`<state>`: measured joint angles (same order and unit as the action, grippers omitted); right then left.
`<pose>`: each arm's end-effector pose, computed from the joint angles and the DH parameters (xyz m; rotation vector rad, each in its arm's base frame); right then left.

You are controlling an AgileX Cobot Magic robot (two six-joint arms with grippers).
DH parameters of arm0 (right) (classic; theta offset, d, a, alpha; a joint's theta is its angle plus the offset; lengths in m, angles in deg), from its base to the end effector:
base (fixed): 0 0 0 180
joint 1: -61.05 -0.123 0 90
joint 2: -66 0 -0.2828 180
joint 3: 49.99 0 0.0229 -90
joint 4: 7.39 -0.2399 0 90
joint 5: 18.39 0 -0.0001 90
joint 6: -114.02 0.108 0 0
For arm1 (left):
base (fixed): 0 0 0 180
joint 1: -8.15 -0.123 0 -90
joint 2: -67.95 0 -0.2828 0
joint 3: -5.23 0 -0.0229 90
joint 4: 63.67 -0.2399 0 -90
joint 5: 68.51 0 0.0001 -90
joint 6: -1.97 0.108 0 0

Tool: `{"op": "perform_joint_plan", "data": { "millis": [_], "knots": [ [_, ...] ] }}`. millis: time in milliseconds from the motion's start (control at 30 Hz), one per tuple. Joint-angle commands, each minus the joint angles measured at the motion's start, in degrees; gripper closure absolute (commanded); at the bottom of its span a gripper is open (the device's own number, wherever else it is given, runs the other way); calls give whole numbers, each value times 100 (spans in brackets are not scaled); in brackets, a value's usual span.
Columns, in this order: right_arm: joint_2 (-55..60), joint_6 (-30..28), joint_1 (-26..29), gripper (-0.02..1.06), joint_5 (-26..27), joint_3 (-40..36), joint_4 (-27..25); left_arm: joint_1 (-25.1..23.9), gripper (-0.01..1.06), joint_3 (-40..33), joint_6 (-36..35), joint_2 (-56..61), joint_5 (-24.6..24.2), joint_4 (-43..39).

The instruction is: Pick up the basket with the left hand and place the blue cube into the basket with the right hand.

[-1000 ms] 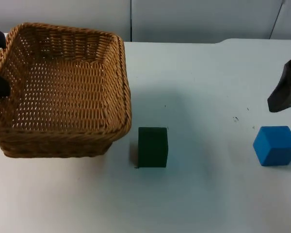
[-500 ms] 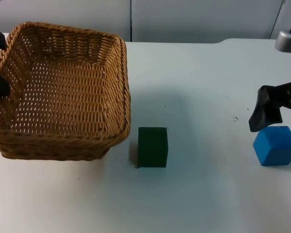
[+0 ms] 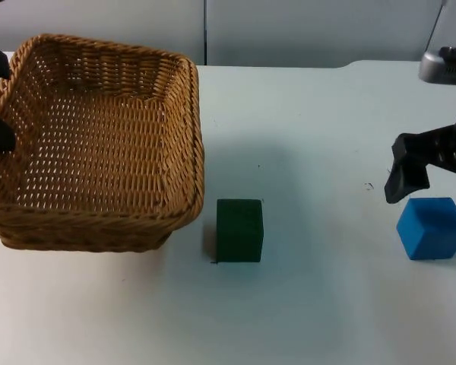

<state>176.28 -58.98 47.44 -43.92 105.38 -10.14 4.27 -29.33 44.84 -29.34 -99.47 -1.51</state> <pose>0.3107 0.0775 0.1334 -0.1061 2.8061 0.1255 0.2842 -0.0300 0.1794 -0.2524 2.5379 -0.6841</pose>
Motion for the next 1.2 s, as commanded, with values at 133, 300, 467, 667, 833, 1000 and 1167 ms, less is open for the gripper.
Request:
{"op": "perform_joint_plan", "data": {
  "millis": [133, 300, 467, 667, 833, 1000, 1167],
  "knots": [
    [390, 124, -39, 9, 39, 52, 128, 1, 105, -14, 5, 73, -40, 90],
    [649, 163, -39, 10, 95, 76, 118, 1, 105, -14, 5, 73, -70, 90],
    [750, 198, -39, 23, 168, 90, 118, 1, 105, -14, 5, 73, -68, 102],
    [750, 271, -39, 44, 241, 94, 118, 1, 105, -14, 5, 73, -84, 102],
    [750, 332, -39, 67, 250, 94, 118, 1, 105, -14, 5, 73, -84, 102],
    [750, 332, -39, 99, 250, 94, 118, 1, 105, -14, 5, 73, -111, 102],
    [750, 307, -39, 105, 223, 114, 118, 1, 105, -14, 5, 73, -134, 112]
  ]
}}
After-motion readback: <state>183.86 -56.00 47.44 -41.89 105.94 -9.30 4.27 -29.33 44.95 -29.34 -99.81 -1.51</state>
